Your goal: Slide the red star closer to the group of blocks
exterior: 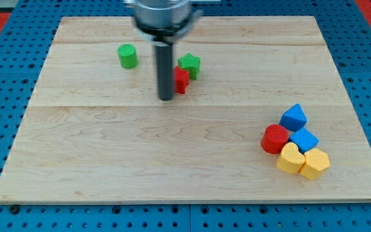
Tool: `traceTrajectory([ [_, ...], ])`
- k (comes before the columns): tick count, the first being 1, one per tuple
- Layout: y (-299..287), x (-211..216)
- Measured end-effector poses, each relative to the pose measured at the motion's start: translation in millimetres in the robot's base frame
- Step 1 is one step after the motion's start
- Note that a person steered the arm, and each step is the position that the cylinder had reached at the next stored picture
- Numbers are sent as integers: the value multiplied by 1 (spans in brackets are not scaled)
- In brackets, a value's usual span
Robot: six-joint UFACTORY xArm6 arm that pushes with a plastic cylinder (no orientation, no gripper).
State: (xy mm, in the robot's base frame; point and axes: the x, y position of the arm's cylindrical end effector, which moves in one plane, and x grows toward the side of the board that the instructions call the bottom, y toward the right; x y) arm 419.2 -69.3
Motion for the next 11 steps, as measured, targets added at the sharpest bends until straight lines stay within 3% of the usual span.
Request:
traceTrajectory([
  [1,-55,-21],
  [2,9,-38],
  [3,85,13],
  [4,120,81],
  [5,46,71],
  [6,9,18],
  [7,79,-19],
  [8,124,-27],
  [9,135,-35],
  [11,211,6],
])
